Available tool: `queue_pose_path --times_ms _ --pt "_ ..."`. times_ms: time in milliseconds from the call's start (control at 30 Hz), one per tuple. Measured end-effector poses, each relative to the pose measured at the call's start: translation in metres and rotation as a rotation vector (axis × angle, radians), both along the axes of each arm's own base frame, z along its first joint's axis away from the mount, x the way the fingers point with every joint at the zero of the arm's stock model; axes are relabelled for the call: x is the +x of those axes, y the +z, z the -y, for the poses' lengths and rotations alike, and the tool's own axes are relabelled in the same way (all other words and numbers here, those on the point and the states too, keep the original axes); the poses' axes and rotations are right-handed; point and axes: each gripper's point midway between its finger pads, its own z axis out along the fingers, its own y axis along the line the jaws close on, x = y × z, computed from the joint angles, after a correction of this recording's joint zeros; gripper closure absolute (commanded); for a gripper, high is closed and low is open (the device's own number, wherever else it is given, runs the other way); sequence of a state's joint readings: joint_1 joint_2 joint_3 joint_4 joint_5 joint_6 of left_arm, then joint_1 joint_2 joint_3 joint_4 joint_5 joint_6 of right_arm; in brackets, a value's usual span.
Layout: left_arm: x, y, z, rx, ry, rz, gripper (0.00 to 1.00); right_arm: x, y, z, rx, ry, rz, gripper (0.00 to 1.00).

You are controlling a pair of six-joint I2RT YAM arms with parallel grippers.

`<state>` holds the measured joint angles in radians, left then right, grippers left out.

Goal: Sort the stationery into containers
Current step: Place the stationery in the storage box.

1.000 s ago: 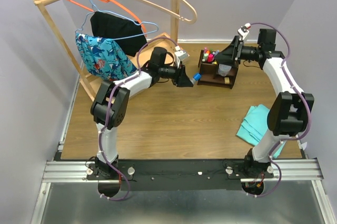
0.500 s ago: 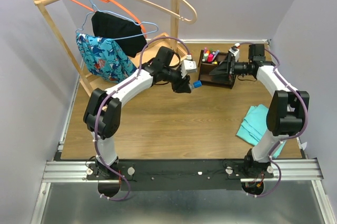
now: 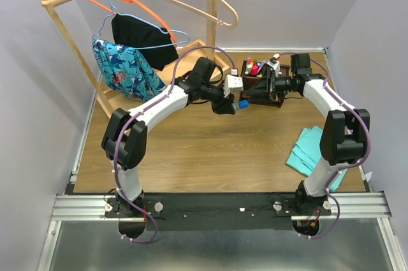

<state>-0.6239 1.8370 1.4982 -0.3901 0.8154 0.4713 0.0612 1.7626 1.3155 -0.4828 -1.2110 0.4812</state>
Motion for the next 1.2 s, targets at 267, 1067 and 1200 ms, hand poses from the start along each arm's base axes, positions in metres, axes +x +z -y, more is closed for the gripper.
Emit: queue_pose_path --times_ms 267,1067,1200 --pt "0.006 0.004 0.003 -0.010 0.004 0.018 0.81 -0.003 -0.001 -0.002 -0.002 0.007 -0.013 0.44" --pt "0.019 0.010 0.012 -0.029 0.019 0.043 0.82 -0.010 -0.010 -0.009 -0.048 0.024 -0.015 0.57" --pt "0.019 0.009 0.012 -0.028 0.019 0.042 0.83 -0.010 -0.011 -0.009 -0.051 0.023 -0.014 0.55"
